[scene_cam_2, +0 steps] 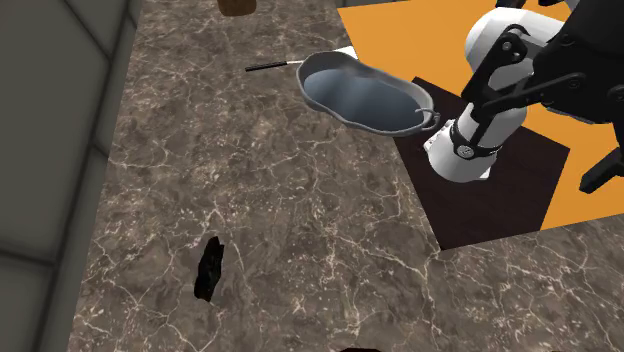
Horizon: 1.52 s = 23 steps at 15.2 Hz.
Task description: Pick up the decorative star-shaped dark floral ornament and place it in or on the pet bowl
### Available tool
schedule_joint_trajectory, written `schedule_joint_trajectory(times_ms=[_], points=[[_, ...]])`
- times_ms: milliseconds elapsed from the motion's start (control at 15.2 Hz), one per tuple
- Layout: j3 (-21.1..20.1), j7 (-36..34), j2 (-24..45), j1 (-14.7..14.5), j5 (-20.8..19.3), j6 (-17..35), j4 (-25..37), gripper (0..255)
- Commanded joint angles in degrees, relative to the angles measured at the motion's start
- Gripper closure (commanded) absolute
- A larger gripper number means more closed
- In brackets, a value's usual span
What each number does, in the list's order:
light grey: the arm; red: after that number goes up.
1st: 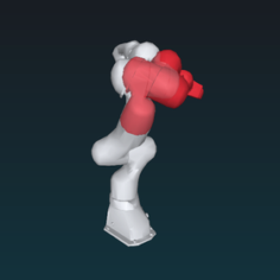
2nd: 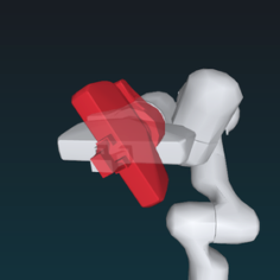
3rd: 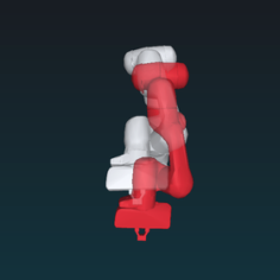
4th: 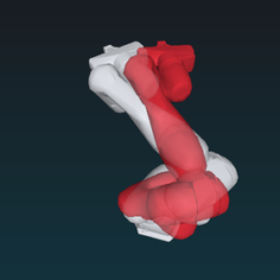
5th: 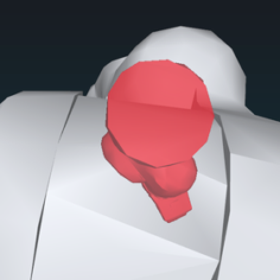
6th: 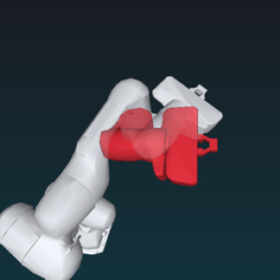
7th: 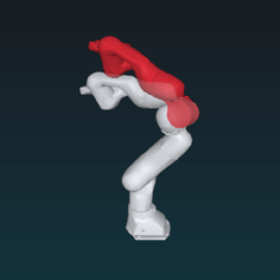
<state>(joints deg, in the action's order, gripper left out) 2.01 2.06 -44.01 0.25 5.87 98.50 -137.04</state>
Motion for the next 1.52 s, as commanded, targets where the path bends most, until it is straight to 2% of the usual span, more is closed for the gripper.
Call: schedule_joint_trajectory(times_ms=[0,330,726,1056,1452], points=[[0.0,0.0,0.0,0.0,0.0,0.0,0.0,0],[4.6,9.1,8.0,0.1,-3.5,5.1,1.6,0],[9.6,19.6,19.4,-0.1,-5.9,10.6,6.4,0],[13.0,28.3,30.0,-0.5,-6.2,14.3,12.7,0],[15.6,38.4,43.6,-0.1,-4.4,16.9,22.8,0]])
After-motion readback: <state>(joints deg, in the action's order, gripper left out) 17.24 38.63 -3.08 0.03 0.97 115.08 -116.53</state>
